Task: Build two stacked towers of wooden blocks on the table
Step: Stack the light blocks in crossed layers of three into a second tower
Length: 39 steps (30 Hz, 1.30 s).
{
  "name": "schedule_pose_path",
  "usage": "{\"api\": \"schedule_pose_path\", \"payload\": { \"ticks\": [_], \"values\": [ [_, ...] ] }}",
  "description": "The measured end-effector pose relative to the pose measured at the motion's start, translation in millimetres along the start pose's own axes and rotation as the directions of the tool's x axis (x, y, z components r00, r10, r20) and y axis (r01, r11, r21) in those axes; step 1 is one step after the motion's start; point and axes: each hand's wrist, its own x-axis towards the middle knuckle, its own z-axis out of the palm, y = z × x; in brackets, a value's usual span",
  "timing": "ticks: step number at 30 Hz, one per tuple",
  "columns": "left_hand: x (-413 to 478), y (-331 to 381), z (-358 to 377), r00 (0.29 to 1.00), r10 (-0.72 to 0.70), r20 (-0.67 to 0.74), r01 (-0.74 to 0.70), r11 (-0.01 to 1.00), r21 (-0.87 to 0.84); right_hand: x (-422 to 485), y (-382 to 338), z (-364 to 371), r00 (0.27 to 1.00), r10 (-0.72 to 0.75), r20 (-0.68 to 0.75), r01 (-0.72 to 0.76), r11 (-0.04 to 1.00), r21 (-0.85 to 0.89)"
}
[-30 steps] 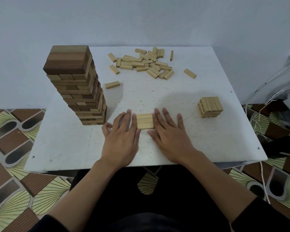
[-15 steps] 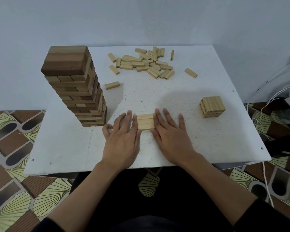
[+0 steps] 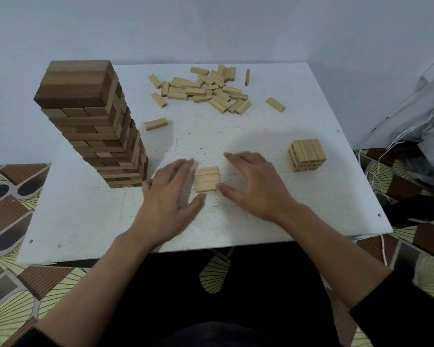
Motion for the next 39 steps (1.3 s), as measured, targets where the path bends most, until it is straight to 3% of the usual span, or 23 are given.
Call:
{"api": "schedule_pose_path", "payload": {
  "ticks": [4, 9, 15, 28, 39],
  "values": [
    [19, -7, -5, 0.994, 0.044, 0.103, -0.052, 0.995, 0.085, 20, 6, -10, 0.986, -0.069, 0.153, 0.070, 0.998, -0.006],
    [28, -10, -4, 0.991, 0.074, 0.112, -0.088, 0.989, 0.121, 31, 11, -7, 0.966, -0.109, 0.234, 0.120, 0.992, -0.033],
    [28, -10, -1, 0.993, 0.082, 0.089, -0.091, 0.990, 0.107, 31, 13, 1, 0.974, -0.138, 0.179, 0.142, 0.990, -0.014],
    [29, -20, -3, 0.988, 0.110, 0.105, -0.118, 0.990, 0.072, 33, 16, -1, 0.963, -0.185, 0.194, 0.197, 0.980, -0.044],
    [28, -15, -3, 0.995, 0.037, 0.095, -0.036, 0.999, -0.014, 33, 17, -1, 0.962, -0.187, 0.199, 0.197, 0.980, -0.033]
  ]
}}
